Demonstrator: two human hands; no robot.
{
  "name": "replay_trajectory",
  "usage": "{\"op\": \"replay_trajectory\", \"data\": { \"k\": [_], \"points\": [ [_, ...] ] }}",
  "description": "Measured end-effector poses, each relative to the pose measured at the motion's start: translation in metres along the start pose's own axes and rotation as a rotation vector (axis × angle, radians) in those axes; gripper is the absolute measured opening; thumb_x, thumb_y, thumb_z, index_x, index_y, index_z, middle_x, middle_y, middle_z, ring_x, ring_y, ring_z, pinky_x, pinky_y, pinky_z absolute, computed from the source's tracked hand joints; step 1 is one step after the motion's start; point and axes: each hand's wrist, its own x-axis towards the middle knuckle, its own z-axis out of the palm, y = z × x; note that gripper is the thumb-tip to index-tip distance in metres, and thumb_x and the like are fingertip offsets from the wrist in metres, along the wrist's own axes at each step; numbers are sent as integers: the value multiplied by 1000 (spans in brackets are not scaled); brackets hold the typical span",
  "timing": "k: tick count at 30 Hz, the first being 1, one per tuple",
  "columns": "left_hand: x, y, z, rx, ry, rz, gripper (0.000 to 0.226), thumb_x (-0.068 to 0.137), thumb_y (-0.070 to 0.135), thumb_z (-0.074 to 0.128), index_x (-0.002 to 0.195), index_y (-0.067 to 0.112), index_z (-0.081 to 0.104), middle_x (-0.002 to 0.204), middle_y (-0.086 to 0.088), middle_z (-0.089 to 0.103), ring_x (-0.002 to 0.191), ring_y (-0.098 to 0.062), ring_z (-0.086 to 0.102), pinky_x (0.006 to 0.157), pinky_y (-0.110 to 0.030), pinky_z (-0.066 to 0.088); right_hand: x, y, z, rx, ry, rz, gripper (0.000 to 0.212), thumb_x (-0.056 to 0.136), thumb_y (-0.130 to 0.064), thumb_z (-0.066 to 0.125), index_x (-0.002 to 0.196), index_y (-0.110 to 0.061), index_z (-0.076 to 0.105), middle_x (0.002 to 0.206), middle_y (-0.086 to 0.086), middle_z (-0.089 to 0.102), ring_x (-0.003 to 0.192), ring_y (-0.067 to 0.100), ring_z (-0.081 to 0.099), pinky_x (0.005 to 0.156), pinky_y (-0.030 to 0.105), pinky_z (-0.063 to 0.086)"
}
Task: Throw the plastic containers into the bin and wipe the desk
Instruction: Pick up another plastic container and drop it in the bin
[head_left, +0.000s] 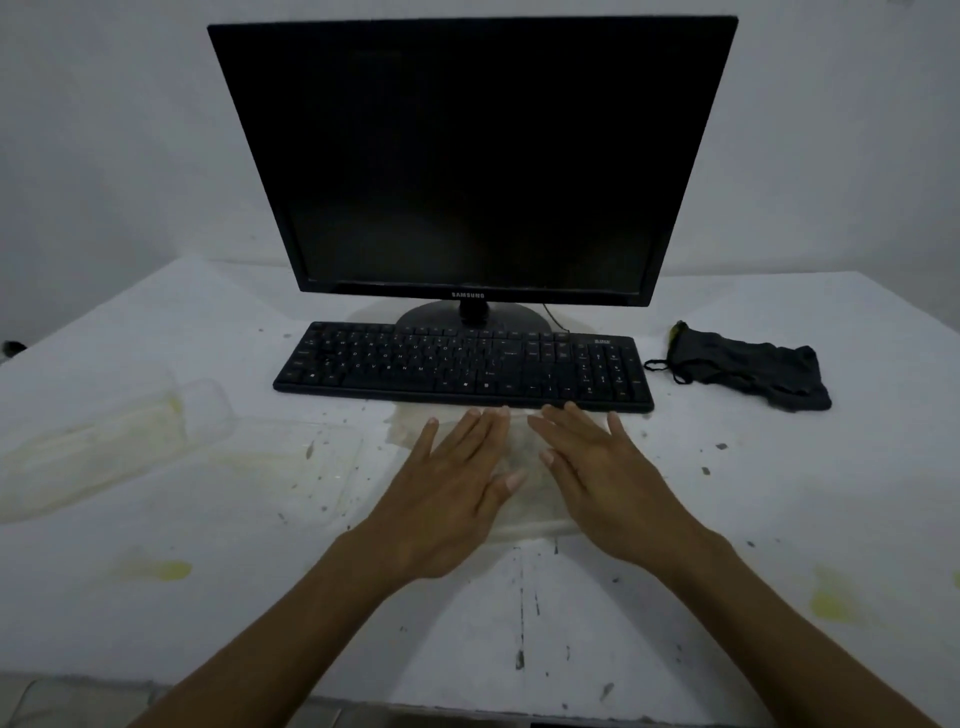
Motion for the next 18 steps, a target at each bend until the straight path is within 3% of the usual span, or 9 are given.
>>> {"op": "replay_trajectory", "data": {
  "k": [7,13,18],
  "points": [
    [6,-6,9,-25,31,19,58,86,54,-3,136,31,-22,145,17,-22,138,2,-19,114,-30,-15,1,8,11,-27,-14,5,66,87,-50,0,142,-31,29,152,-6,26,144,10,10,116,36,-4],
    [8,-8,10,-11,-5,7,61,86,57,-4,141,32,-15,155,10,-15,140,-2,-19,116,-34,-13,0,5,7,195,39,32,44,100,-36,26,142,-25,32,151,-5,30,137,-3,10,115,26,-4],
    [7,-9,8,-19,1,12,63,90,57,2,146,29,-7,156,9,-11,139,0,-17,116,-32,-13,-4,1,3,326,102,168,49,98,-36,33,144,-22,27,155,-4,17,143,7,5,114,23,6]
  ]
}}
